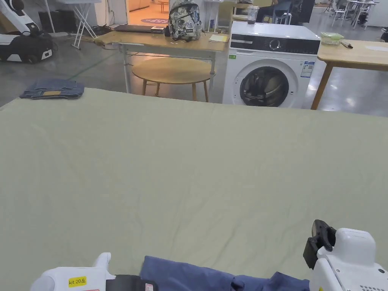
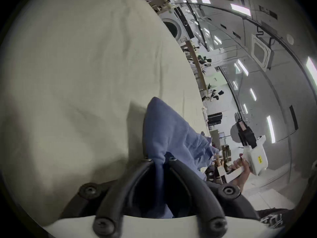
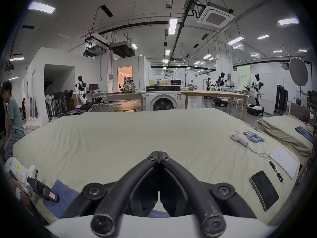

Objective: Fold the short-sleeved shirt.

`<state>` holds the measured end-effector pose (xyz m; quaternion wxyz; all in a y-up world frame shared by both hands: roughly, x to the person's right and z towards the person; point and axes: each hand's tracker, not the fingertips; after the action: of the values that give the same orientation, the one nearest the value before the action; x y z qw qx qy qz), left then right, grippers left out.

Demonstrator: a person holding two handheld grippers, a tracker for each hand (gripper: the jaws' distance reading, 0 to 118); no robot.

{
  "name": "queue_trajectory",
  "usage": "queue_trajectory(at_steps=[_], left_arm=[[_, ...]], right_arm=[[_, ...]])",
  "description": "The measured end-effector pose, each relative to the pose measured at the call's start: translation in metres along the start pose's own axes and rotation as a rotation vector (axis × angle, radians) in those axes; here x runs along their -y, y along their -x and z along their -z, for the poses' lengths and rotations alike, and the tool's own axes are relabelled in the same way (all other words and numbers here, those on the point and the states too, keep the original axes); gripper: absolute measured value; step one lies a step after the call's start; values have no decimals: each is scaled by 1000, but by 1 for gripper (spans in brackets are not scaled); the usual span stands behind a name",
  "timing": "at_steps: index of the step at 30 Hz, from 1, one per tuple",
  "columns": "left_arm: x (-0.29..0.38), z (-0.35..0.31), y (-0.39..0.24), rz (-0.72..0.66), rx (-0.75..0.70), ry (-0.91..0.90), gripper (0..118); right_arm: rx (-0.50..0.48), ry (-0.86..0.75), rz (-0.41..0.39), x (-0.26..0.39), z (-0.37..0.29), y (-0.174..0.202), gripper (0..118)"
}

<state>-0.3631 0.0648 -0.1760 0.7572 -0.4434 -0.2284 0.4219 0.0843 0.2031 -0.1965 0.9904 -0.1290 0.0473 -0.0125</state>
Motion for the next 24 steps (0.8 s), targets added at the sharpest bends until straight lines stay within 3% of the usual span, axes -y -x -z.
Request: queue_trajectory(at_steps=[9,17,24], left_arm=[[-7,-52,-51,138,15,-82,1],[-29,-134,-74,193,-190,-220,1],[-23,-123,-120,234,-214,-195,1]], right_arm=[[-2,2,-7,-1,1,-1,0],[-15,1,-12,-2,3,1,0],[-28,3,-2,-1,5,5,0]])
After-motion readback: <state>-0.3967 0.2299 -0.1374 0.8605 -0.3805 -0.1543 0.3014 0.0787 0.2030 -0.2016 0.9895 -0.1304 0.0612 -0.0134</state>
